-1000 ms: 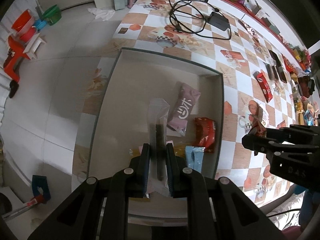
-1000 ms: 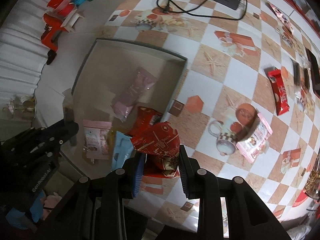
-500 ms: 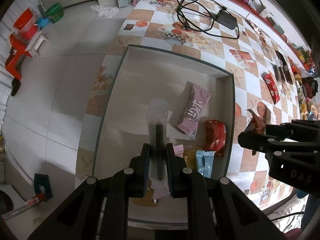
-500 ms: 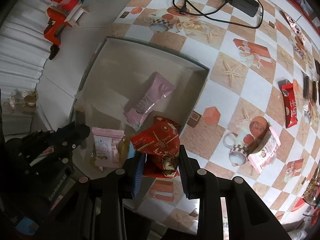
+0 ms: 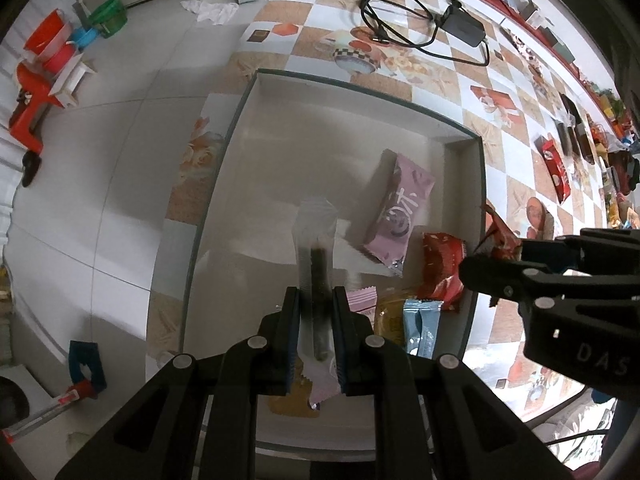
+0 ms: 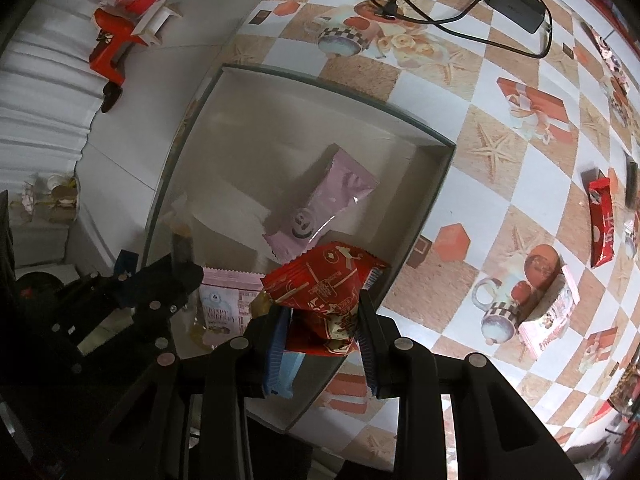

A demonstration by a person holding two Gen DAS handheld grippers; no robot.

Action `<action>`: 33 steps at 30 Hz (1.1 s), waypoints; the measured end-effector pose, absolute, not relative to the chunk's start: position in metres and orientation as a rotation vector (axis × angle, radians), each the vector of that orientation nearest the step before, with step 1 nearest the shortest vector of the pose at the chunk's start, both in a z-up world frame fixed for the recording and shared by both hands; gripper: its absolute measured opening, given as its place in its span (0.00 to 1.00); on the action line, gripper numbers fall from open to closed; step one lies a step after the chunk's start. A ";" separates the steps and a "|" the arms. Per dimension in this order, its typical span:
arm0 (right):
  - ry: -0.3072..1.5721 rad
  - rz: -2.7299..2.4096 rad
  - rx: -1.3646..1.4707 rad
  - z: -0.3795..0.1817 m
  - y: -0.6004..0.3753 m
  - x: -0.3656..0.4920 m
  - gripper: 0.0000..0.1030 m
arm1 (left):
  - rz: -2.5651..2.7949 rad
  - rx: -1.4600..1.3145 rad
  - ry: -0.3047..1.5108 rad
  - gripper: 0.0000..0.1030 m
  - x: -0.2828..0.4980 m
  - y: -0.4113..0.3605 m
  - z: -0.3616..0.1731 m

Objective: Organize snacks
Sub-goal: 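Open both tools to drop the stick pack and red candy into the tray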

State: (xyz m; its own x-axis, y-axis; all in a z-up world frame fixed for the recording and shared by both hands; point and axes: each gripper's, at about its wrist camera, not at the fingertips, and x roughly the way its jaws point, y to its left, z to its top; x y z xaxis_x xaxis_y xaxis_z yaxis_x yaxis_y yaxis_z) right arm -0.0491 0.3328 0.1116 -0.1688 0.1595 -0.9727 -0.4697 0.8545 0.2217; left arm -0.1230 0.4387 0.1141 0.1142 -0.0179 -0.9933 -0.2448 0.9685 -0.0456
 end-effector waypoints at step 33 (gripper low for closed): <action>1.666 0.514 -0.215 0.115 0.304 -0.044 0.80 | 0.190 -0.138 1.449 0.76 -0.123 0.422 0.118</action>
State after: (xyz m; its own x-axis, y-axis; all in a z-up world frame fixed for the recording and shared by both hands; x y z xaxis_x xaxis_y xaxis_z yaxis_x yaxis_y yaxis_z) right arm -0.0438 0.3040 0.1147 -0.1673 0.1499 -0.9744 -0.4249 0.8809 0.2085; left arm -0.1230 0.4224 0.1184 0.1108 0.0451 -0.9928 -0.2121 0.9770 0.0207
